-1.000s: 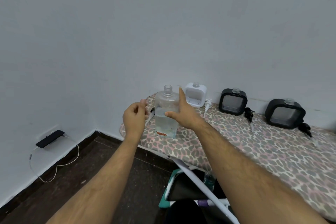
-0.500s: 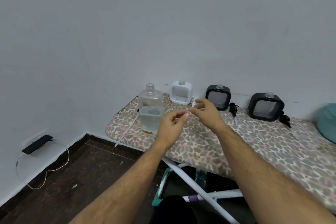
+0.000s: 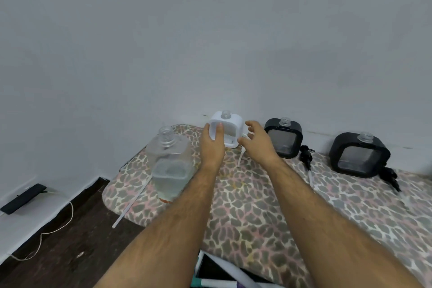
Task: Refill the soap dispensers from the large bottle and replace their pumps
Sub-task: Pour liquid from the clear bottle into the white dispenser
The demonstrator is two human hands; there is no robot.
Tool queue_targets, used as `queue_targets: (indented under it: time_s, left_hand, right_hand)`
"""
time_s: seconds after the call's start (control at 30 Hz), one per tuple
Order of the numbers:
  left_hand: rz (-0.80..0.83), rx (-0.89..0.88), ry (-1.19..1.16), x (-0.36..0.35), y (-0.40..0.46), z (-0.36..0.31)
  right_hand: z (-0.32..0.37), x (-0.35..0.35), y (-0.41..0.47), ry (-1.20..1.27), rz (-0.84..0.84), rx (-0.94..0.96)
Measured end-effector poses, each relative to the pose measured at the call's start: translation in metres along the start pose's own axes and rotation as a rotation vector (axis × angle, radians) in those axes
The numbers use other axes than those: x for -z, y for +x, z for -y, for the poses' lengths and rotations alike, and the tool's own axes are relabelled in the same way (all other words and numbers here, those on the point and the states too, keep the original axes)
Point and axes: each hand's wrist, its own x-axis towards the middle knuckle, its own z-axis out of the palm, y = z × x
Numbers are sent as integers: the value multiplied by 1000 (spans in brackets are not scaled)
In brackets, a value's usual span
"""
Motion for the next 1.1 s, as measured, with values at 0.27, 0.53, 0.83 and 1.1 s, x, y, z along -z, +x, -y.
queue_targets:
  time_s: [0.27, 0.53, 0.83, 1.1]
  left_hand:
    - [-86, 100, -15, -28, 46, 20]
    - [-99, 101, -48, -29, 47, 32]
    - [-93, 51, -21, -20, 14, 2]
    - [-2, -26, 14, -11, -53, -22]
  right_hand:
    - [-7, -23, 50, -120, -15, 21]
    - [-18, -30, 56, -94, -33, 4]
    - [2, 0, 21, 30, -57, 62]
    - [13, 41, -42, 45, -59, 59]
